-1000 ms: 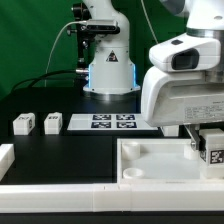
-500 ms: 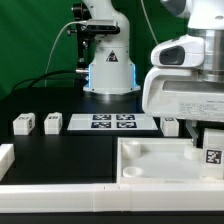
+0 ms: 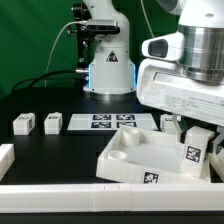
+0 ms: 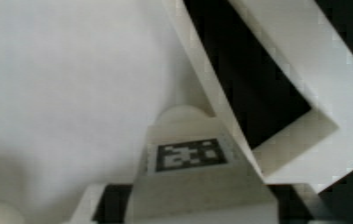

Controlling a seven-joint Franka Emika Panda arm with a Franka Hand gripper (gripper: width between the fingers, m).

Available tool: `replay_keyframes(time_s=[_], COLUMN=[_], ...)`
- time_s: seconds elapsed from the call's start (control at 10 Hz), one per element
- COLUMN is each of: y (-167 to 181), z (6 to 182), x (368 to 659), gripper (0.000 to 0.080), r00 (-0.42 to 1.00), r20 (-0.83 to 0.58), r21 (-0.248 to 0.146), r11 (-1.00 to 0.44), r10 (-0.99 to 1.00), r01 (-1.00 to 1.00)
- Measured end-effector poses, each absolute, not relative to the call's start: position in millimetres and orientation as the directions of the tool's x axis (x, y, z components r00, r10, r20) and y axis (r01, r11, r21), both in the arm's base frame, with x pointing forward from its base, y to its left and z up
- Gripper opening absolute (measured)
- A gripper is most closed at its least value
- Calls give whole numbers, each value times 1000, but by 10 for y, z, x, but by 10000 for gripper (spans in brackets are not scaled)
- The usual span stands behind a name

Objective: Assemble one leg

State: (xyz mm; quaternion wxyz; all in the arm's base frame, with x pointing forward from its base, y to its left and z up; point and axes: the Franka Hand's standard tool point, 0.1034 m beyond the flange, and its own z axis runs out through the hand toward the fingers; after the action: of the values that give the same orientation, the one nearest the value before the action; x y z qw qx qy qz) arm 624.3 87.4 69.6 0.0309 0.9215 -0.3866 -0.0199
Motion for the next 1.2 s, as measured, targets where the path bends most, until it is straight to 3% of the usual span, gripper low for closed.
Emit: replay_keyframes(time_s=[0.1,0.2,0.3,0.4,0.5,1.2], y=[862,867,867,867,867,867], z=[696,692,692,691,690,690], x=[6245,6242,6242,6242,6242,6241], gripper=[306,374,374,567,624,649], r00=[720,720,720,720,720,720], r20=[-13,-13,-14,-14,-14,-14], r21=[74,74,74,74,74,74], r11=[-719,-719,-719,-719,-719,-719], r10=[-694,-694,-694,-694,-694,-694], r01=[-691,-691,-691,-691,-691,-691])
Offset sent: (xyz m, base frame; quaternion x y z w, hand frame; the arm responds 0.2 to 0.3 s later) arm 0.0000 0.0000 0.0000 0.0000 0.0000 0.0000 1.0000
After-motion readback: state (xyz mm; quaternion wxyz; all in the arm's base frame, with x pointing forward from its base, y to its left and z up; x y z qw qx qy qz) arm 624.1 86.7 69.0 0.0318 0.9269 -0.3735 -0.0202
